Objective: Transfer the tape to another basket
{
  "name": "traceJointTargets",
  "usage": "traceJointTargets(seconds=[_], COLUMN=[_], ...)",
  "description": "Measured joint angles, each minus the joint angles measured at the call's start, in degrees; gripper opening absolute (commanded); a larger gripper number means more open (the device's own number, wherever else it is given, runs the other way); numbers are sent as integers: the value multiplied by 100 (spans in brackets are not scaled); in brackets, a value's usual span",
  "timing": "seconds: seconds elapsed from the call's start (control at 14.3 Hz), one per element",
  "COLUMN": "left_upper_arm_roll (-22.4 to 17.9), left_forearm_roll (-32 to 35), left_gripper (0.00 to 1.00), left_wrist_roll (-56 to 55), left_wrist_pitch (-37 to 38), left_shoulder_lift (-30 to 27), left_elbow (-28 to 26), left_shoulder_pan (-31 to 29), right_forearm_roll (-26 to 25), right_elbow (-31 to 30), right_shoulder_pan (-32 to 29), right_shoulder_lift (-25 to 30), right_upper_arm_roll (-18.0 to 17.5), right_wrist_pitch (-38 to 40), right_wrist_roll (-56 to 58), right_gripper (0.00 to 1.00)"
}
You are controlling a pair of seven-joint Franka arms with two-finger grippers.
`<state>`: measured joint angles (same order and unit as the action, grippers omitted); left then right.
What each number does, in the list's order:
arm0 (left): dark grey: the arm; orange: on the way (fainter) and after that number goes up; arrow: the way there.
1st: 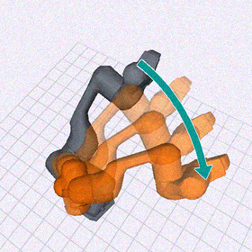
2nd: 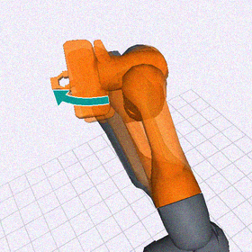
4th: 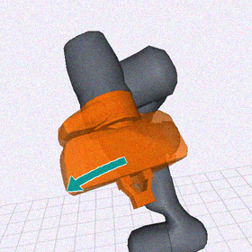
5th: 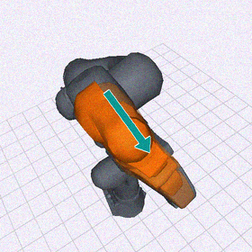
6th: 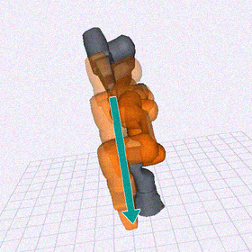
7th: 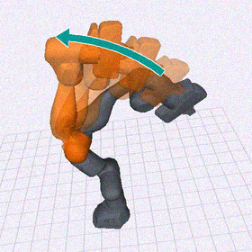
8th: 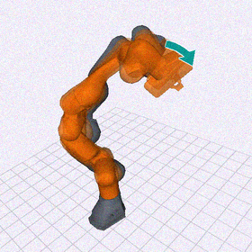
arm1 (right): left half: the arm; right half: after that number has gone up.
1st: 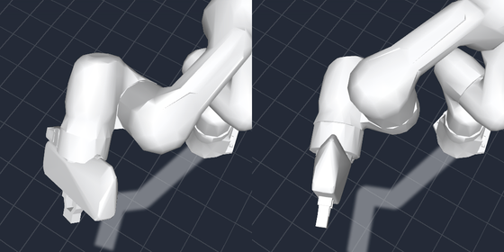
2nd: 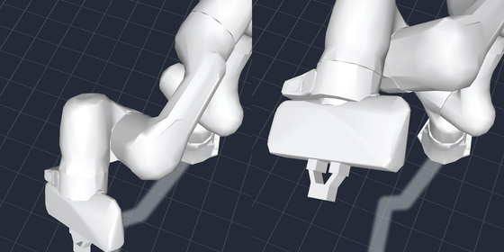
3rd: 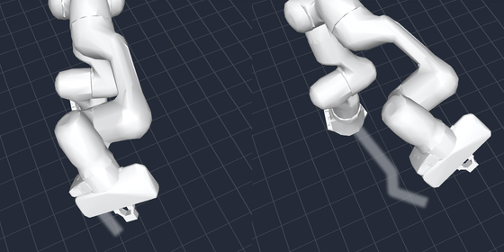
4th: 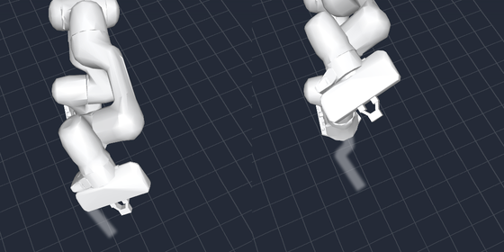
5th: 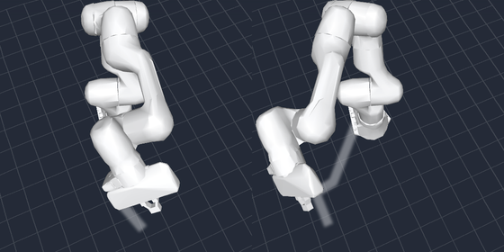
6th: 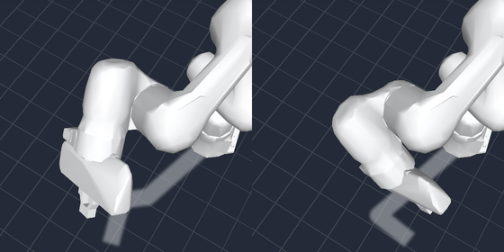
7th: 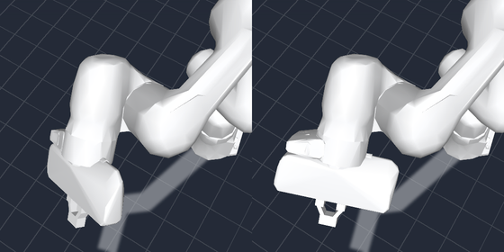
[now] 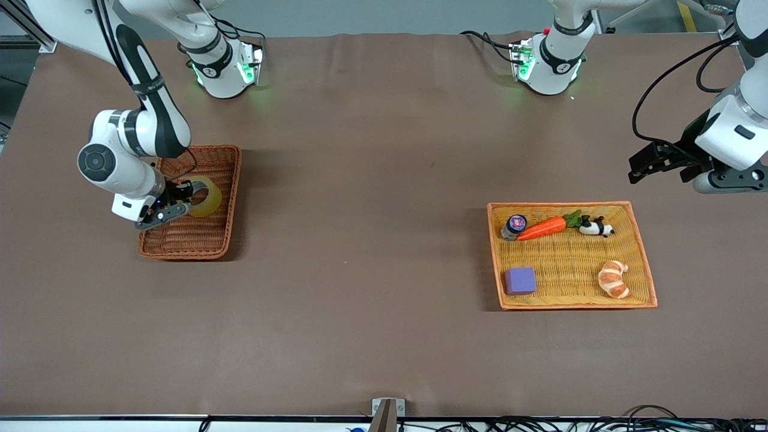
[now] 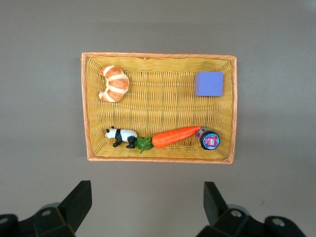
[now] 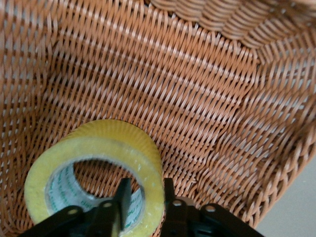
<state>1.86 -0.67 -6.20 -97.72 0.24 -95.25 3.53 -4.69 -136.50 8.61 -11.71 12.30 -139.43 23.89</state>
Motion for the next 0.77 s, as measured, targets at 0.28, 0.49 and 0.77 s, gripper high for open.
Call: traceJointTargets(seconds=[0.28, 0.49, 0.77], left_upper_arm_roll=[-1, -1, 0], left_forearm_roll=[0, 0, 0], left_gripper=[100, 100, 100], left_wrist_roll=[0, 0, -1], left_wrist_pitch=[-15, -16, -18], left_shoulder_lift=[40, 49, 52], left_elbow=[2, 4, 14], left_shoulder_pan=[0, 1, 18], right_forearm_roll=[109, 122, 127], right_elbow=[530, 1245, 2263], right_shoulder_pan=[10, 12, 10], right_shoulder_lift=[67, 133, 163], right_upper_arm_roll=[-71, -169, -194], right_wrist_pitch=[-21, 153, 632], right_wrist_roll=[0, -1, -3], right_gripper=[100, 100, 100])
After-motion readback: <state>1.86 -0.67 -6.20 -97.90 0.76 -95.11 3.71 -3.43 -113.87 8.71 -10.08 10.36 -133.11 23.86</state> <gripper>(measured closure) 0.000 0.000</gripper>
